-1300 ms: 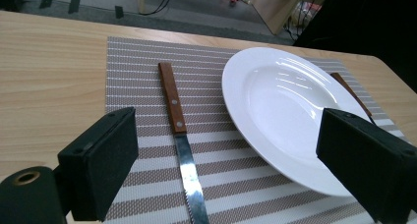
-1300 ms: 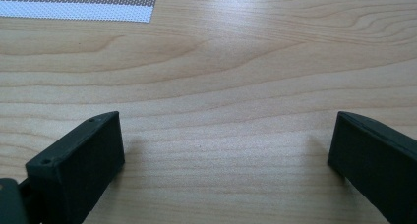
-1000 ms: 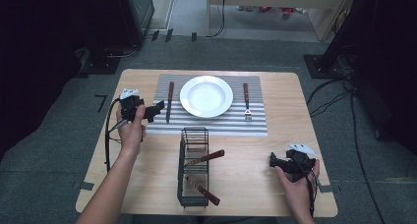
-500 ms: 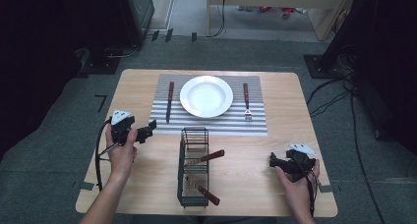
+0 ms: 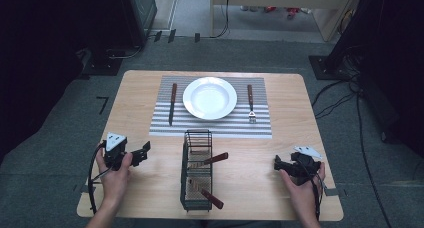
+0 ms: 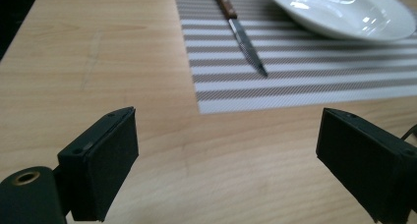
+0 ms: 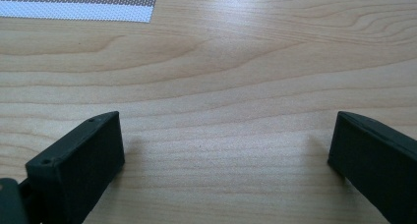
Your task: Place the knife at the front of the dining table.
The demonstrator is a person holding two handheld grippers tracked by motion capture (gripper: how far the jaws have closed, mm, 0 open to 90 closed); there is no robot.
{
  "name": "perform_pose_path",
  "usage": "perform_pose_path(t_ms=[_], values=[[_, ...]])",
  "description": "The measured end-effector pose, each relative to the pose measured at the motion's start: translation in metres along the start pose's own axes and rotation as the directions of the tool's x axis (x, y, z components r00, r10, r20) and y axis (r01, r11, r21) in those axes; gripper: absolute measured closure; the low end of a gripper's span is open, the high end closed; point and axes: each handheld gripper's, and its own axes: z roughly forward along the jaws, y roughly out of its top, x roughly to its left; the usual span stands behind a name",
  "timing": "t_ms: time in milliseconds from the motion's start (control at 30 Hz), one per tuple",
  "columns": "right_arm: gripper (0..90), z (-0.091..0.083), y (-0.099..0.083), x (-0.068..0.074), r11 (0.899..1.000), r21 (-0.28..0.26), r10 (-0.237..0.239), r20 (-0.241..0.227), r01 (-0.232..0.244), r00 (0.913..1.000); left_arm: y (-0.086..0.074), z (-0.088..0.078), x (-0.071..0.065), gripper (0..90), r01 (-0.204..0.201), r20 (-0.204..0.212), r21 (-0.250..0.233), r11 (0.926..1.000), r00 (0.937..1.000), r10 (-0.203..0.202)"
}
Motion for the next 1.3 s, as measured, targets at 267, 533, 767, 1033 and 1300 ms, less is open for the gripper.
perform_pose_path(t_ms=[267,533,767,1033,1300], values=[[0.0,0.0,0.0,0.0,1.0,0.0,0.0,0.0,0.0,1.0,-0.02,-0.012,0.018,8.8,0.02,-0.058,0.031,0.9993,0.9981,-0.019],[0.0,0.0,0.0,0.0,1.0,0.0,0.0,0.0,0.0,1.0,-0.036,-0.015,0.031,8.8,0.012,-0.133,0.078,0.9969,0.9911,-0.001],[0.0,0.0,0.0,0.0,1.0,0.0,0.0,0.0,0.0,1.0,-0.039,-0.008,0.027,8.8,-0.016,-0.163,0.123,0.9923,0.9859,0.036],[0.0,0.0,0.0,0.0,1.0,0.0,-0.002,-0.003,0.002,1.0,-0.039,-0.003,0.025,8.9,-0.005,-0.166,0.17,0.9854,0.9855,0.034],[0.0,0.0,0.0,0.0,1.0,-0.001,-0.005,-0.004,0.005,1.0,-0.039,-0.003,0.024,8.7,0.0,-0.173,0.167,0.9859,0.9846,0.029]])
